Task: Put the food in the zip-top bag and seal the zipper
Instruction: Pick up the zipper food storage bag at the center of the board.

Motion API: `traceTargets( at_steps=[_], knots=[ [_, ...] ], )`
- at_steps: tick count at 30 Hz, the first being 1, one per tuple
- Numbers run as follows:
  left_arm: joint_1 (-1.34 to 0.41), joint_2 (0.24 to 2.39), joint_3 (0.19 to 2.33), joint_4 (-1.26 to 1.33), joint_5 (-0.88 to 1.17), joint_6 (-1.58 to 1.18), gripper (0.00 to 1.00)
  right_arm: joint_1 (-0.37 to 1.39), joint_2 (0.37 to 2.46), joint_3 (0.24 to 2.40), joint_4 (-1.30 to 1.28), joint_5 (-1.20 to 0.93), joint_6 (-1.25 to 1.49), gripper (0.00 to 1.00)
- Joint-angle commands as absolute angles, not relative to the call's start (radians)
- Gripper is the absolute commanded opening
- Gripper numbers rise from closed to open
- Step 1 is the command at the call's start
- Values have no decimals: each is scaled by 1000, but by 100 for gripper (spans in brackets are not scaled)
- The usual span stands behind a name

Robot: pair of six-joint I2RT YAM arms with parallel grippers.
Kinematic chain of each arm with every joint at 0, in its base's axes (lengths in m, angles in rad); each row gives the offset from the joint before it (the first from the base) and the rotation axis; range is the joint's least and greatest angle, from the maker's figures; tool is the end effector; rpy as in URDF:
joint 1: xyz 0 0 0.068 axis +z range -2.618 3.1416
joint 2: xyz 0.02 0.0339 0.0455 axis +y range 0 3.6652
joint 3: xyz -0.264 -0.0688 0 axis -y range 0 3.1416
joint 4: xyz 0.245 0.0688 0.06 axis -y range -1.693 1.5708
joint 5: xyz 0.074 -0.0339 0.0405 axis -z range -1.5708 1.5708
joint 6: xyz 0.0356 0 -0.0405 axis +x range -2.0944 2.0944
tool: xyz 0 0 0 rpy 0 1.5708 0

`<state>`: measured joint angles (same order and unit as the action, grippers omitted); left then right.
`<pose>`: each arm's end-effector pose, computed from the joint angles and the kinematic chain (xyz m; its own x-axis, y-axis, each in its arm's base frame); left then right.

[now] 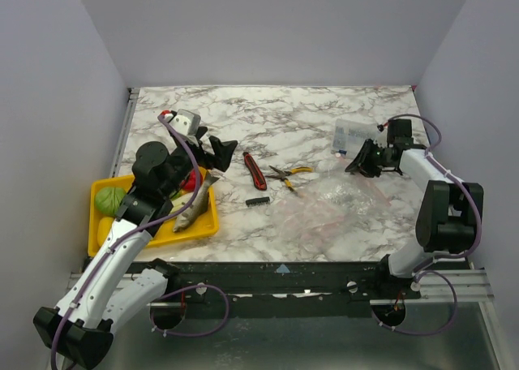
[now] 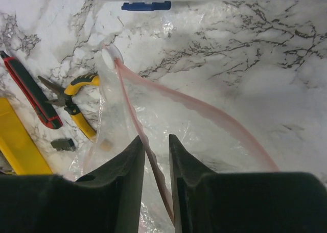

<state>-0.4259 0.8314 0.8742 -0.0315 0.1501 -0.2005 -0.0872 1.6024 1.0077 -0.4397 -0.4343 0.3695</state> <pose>0.1740 -0.0848 0.3802 -0.0984 -0.1716 -0.9802 0.5358 0.8209 -0.1975 0.3193 -0.0129 0.1984 -0.8473 0.4029 -0.3459 0.1832 0.8332 0.5218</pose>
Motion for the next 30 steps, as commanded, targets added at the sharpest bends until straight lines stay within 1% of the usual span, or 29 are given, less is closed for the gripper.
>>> traceTargets(
  at_steps=[1, 3, 6, 9, 16, 19, 26, 27, 30],
  knots=[
    [-430, 835, 865, -19, 178, -213, 99, -92, 1564, 1021, -506, -486, 396, 25],
    [-430, 835, 864, -18, 183, -213, 98, -92, 1536, 1037, -544, -459, 407, 21],
    [-430, 839, 865, -20, 179, -216, 99, -92, 1472, 1053, -583, -393, 417, 9],
    [-430, 838, 864, -16, 188, -219, 99, -93, 1382, 1076, -642, -272, 433, 1],
    [-431, 849, 869, -19, 201, -230, 99, -92, 1135, 1155, -745, -6, 425, 0],
    [-433, 856, 870, -21, 193, -233, 99, -92, 1093, 1231, -813, 81, 376, 0],
    [-433, 858, 870, -21, 202, -241, 99, -91, 1112, 1451, -991, 155, 282, 0],
    [-433, 857, 870, -22, 201, -241, 99, -89, 1109, 1473, -1003, 151, 279, 0],
    [-433, 860, 870, -22, 203, -242, 99, -81, 1107, 1519, -1018, 48, 266, 0]
  ],
)
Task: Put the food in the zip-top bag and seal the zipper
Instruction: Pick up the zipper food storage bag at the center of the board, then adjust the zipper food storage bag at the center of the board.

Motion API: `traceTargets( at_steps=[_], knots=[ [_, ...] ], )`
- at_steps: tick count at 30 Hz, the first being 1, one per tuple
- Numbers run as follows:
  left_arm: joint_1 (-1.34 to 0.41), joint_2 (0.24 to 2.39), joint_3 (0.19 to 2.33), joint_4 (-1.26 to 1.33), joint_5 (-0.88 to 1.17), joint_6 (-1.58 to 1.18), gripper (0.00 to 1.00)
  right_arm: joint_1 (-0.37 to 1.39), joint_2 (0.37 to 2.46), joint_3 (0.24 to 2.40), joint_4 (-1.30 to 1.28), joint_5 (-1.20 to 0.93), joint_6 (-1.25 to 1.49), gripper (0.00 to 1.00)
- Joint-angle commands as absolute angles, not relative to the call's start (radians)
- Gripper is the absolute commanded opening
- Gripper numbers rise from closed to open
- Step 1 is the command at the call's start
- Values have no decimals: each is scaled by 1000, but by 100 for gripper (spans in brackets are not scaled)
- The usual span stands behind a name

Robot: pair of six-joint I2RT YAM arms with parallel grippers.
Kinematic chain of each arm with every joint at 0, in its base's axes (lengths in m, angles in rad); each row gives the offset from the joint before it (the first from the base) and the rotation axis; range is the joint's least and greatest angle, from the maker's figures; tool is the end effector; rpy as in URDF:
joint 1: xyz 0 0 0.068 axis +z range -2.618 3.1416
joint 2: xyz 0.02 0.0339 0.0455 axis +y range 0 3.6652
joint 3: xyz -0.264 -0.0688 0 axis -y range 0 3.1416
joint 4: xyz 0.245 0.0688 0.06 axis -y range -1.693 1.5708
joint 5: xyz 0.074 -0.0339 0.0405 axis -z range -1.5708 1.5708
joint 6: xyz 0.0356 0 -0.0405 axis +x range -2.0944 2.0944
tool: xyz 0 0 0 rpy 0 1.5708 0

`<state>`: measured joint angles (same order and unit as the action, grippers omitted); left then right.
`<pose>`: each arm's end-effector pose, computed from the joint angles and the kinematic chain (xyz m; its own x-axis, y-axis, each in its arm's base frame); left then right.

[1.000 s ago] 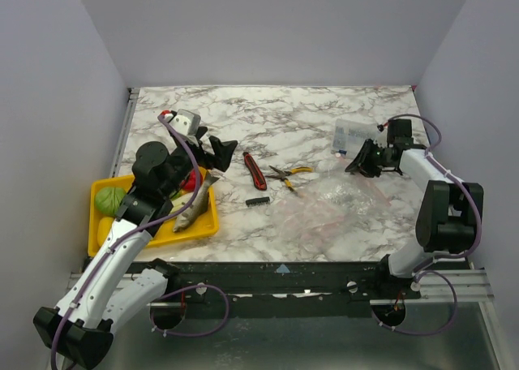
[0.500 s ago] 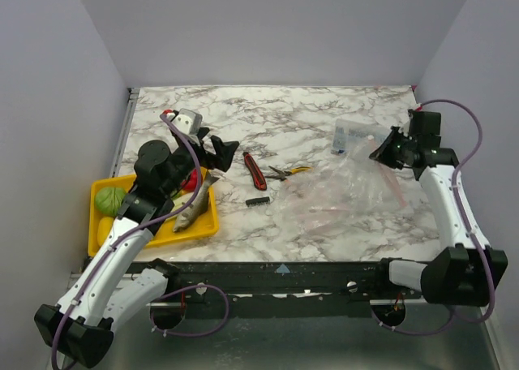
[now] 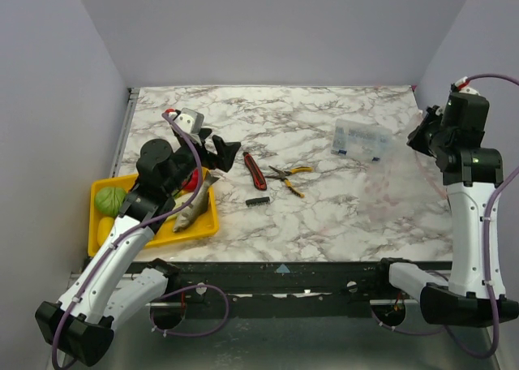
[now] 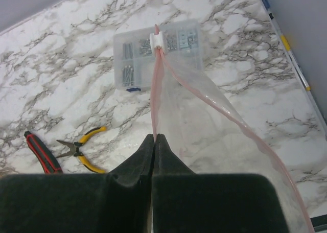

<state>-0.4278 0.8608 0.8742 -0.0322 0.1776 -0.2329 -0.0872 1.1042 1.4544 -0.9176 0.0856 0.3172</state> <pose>0.1804 -0.0892 0.3749 -0.1480 -0.1822 -0.9721 0.5498 0.8019 -0.2340 0.2021 -0.0207 0.4309 -0.4592 0.3521 -0.8156 0.3177 0.9225 0.2194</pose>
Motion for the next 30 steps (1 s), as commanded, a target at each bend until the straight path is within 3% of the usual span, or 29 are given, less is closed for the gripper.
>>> traceTargets(
  at_steps=[1, 7, 19, 22, 27, 30],
  knots=[
    [-433, 862, 872, -25, 206, -244, 98, -81, 1107, 1522, -1020, 23, 265, 0],
    [-433, 878, 866, -18, 215, -258, 98, -20, 1095, 1401, -955, -124, 342, 0],
    [-433, 948, 911, -66, 264, -340, 98, 452, 1142, 1185, -685, -10, 624, 0],
    [-433, 961, 907, -51, 306, -515, 94, 479, 1145, 1154, -629, -3, 644, 0],
    [-437, 1055, 888, 15, 518, -992, 75, 500, 1154, 1120, -563, -23, 656, 0],
    [-472, 1110, 858, 126, 558, -1235, 74, 513, 1147, 1090, -524, -58, 657, 0]
  ],
)
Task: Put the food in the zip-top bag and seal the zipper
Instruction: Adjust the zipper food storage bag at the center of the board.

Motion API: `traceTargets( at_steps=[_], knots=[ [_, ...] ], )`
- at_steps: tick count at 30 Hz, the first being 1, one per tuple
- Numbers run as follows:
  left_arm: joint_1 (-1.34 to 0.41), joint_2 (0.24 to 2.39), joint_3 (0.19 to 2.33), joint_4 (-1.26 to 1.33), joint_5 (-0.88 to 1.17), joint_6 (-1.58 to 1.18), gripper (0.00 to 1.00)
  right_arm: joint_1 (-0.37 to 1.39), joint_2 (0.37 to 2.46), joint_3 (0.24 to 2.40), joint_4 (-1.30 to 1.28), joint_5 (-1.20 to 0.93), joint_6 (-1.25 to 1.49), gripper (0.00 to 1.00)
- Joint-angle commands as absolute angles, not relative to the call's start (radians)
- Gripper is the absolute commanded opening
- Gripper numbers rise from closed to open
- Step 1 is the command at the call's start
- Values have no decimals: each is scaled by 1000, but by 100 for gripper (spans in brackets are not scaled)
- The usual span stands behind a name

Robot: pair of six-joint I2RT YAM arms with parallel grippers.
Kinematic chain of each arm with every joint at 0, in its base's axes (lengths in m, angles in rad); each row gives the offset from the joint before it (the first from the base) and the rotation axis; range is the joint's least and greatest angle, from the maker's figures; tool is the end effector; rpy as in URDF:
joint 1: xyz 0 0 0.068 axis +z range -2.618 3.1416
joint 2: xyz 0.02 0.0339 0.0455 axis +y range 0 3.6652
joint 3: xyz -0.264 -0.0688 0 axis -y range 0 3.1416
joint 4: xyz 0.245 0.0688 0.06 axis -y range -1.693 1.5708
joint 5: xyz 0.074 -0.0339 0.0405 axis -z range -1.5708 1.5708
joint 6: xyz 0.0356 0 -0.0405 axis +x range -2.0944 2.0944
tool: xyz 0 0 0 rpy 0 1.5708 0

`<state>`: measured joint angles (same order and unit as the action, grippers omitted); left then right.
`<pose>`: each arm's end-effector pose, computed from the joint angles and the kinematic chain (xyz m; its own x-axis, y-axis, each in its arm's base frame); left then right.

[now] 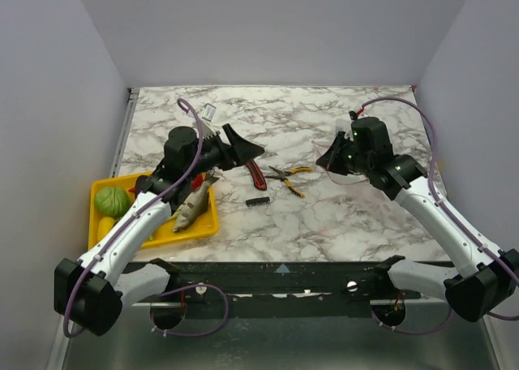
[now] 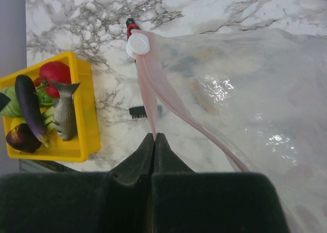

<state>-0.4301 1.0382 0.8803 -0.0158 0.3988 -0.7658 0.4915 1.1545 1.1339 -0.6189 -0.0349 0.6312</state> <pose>0.2147 -0.1137 0.3432 -0.6205 -0.4181 -0.6635 0.4187 0.5388 -0.7311 0.2175 0.1178 0.3445 -0.7177 0.2848 -0.6355 -0.0902 0.8669 0.4903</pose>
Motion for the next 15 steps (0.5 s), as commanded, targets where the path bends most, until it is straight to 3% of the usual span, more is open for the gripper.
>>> traceTargets(
  at_steps=[1, 6, 15],
  knots=[
    [-491, 1124, 859, 148, 554, -1292, 74, 517, 1149, 1090, -524, -63, 655, 0],
    [-590, 1196, 930, 75, 408, -1399, 71, 531, 1144, 1079, -535, -36, 632, 0],
    [-695, 1411, 1088, 42, 355, -1445, 60, 541, 1117, 1060, -547, -23, 623, 0]
  ],
)
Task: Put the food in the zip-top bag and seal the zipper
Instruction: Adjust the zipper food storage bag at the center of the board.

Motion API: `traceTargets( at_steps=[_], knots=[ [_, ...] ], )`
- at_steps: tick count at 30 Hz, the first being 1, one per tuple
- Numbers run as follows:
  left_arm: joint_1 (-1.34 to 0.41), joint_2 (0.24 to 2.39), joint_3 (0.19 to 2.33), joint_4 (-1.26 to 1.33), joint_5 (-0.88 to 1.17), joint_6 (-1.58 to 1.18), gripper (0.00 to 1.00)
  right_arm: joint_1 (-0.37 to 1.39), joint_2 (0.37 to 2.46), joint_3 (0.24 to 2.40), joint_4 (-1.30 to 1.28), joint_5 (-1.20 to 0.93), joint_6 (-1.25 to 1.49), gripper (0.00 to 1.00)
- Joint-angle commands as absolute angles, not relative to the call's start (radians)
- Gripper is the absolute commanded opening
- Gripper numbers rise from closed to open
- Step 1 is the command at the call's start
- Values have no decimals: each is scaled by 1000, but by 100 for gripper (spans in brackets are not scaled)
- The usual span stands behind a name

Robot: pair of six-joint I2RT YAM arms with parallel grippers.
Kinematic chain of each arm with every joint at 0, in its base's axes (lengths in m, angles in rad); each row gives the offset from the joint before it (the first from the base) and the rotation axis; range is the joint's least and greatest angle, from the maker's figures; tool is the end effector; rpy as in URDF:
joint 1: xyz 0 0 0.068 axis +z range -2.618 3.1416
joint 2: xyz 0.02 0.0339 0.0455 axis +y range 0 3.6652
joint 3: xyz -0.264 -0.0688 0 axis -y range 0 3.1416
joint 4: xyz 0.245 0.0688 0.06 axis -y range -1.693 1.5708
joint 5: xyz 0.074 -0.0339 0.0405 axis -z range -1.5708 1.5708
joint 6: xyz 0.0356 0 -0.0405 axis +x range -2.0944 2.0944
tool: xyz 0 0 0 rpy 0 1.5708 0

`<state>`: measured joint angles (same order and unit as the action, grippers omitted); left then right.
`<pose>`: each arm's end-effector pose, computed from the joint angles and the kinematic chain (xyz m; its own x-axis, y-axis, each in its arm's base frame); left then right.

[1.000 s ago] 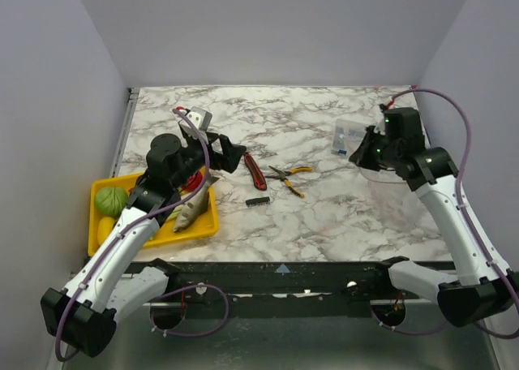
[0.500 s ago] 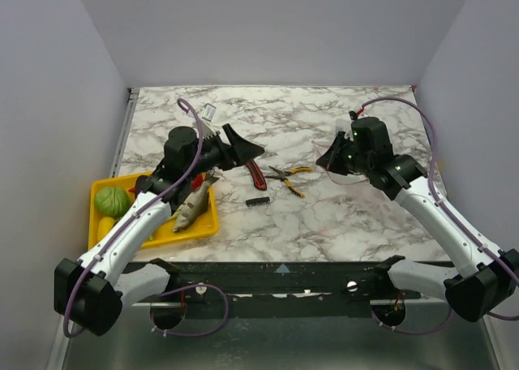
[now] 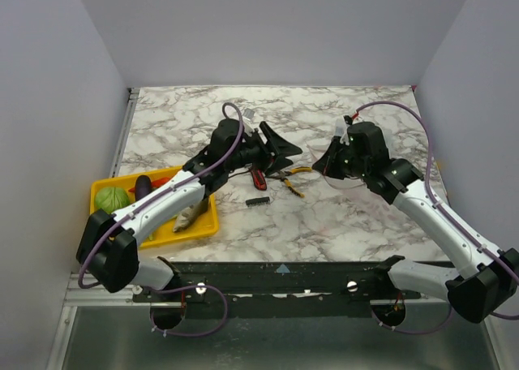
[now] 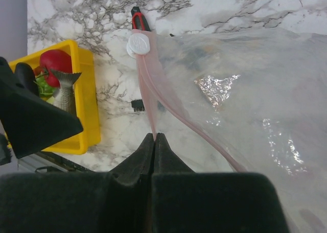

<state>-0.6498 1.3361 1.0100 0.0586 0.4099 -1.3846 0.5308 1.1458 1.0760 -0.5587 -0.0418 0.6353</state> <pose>0.2404 -0.2005 0.3204 -0.8850 -0.4595 -0.0750 -0.0474 0.2493 -0.9673 0.2134 0.1270 0.3324 -0.7256 0.2616 -0.6365 -0.1297 0.8564 0.4998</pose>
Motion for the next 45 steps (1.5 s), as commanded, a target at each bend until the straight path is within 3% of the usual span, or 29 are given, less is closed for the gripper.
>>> traceTargets(
  at_steps=[1, 6, 14, 23, 26, 30, 33, 37, 45],
  knots=[
    [-704, 1431, 1106, 38, 352, -1445, 60, 541, 1116, 1062, -551, -22, 622, 0],
    [-731, 1520, 1162, 38, 334, -1433, 58, 542, 1111, 1072, -565, -15, 611, 0],
    [-756, 1583, 1208, 6, 314, -1417, 45, 547, 1110, 1073, -557, -31, 606, 0],
    [-759, 1652, 1275, -37, 279, -1387, 44, 560, 1109, 1092, -563, -43, 597, 0],
    [-759, 1670, 1282, -21, 296, -1379, 34, 561, 1106, 1104, -573, -48, 597, 0],
    [-758, 1654, 1276, -12, 270, -1313, 14, 563, 1104, 1116, -601, -48, 575, 2],
    [-756, 1631, 1283, -23, 251, -1213, 2, 563, 1114, 1159, -671, -37, 547, 21],
    [-758, 1606, 1306, -99, 221, -1091, 0, 564, 1154, 1290, -832, -88, 513, 55],
    [-758, 1547, 1292, -151, 217, -1003, 0, 564, 1168, 1629, -1074, -20, 425, 71]
  ],
)
